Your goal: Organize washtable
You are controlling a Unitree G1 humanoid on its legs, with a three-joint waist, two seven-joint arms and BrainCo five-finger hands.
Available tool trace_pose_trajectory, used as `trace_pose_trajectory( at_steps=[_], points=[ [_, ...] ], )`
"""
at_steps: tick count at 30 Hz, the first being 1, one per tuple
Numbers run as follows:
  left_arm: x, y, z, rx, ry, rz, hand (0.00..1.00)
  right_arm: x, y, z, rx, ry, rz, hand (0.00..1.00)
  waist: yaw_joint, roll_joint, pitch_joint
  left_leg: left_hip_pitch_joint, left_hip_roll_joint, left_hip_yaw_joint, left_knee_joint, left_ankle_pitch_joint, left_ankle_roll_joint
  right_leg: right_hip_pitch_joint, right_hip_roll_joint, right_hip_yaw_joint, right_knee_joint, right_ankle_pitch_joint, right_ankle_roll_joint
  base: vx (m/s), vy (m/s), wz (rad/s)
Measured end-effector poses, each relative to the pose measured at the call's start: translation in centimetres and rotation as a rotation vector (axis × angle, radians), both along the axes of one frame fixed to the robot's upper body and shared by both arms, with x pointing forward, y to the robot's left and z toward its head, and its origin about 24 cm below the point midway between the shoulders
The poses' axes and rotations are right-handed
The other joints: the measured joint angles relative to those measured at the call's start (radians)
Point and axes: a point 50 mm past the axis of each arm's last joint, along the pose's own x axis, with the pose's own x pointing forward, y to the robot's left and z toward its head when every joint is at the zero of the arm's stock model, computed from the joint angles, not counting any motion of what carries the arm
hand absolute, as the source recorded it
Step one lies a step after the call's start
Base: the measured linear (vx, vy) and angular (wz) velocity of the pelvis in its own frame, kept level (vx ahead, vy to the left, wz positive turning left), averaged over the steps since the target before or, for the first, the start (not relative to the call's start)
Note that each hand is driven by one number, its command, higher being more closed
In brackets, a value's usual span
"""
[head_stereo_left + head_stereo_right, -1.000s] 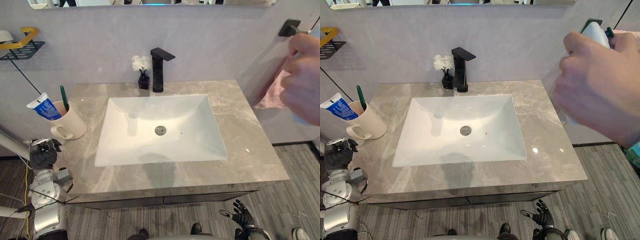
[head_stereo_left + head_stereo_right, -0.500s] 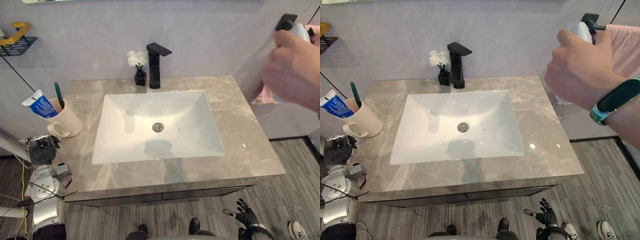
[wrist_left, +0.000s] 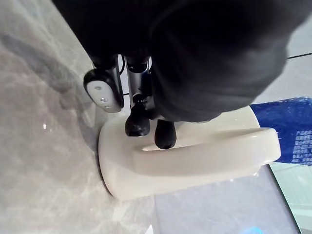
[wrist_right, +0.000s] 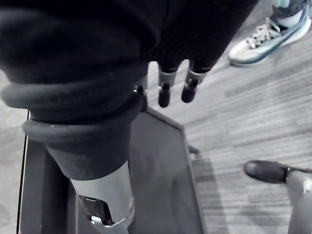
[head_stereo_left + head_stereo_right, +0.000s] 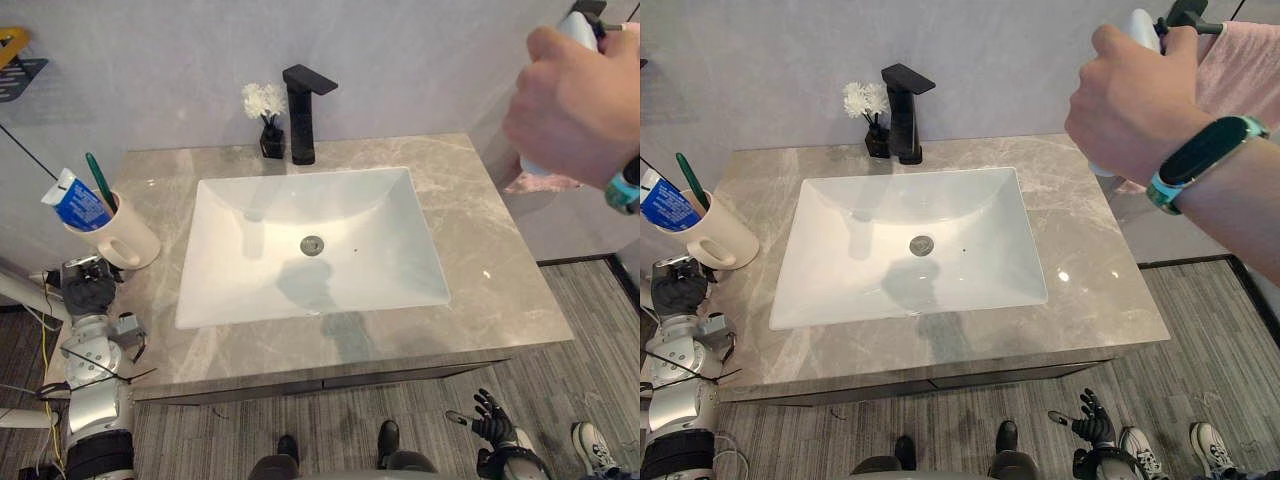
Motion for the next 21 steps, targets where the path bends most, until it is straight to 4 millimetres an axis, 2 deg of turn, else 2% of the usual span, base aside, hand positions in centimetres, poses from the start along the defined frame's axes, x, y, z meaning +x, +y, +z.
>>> trace_pose_trajectory(
  at_steps=[5,14,21],
  points=[
    [0.7,0.3,1.1,0.023,-0.027,0.013,1.0,0.2,0.0,0.1,-0.001,-0.006,0.001,0.0,-0.003,-0.004,0.022,-0.016,0.002,0.003,0.017,0.0,0.0,-0.017,-0.001,0.005,0.017,0.001,-0.001,-0.03,-0.002,-0.01],
    [1.7,0.1,1.8,0.026,-0.055,0.006,1.0,0.7,-0.5,0.8,-0.023,-0.036,0.01,0.0,-0.01,-0.003,0.026,-0.034,0.003,0.016,0.022,0.0,0.0,-0.044,0.0,0.017,0.02,0.006,-0.004,-0.02,-0.002,-0.04],
    [2.8,-0.6,2.8,0.026,-0.094,-0.018,1.0,1.0,-0.9,1.0,-0.027,-0.05,0.006,0.0,-0.015,-0.025,0.049,-0.035,0.0,0.017,0.022,-0.001,0.001,-0.046,0.002,0.019,0.02,0.008,-0.005,0.0,0.0,0.0]
  ],
)
